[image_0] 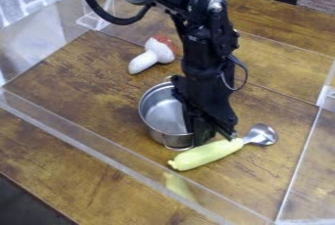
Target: Move the green spoon to the right
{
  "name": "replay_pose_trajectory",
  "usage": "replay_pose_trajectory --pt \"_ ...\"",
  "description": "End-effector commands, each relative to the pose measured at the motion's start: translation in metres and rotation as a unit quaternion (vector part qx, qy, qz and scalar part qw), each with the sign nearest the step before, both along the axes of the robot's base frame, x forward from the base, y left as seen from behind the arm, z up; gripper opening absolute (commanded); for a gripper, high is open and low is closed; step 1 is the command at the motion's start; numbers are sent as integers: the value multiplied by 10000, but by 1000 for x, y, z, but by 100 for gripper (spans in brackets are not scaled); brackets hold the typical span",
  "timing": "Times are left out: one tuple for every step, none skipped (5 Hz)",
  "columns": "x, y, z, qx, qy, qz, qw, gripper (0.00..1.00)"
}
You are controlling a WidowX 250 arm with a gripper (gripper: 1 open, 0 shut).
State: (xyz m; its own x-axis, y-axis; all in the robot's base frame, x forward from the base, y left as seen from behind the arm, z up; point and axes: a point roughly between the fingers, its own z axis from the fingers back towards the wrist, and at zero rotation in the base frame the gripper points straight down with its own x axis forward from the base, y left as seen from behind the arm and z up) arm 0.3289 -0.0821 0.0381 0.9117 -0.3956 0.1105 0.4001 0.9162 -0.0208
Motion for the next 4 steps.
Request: replay_pose_trajectory --pt "-9 -6 33 -1 -271 -346 9990 0" --pt "-18 3 46 40 -281 -426 9987 0" --pt "-24 11 54 57 -279 -489 9984 0" --pt "-26 3 55 52 -250 -217 9994 0"
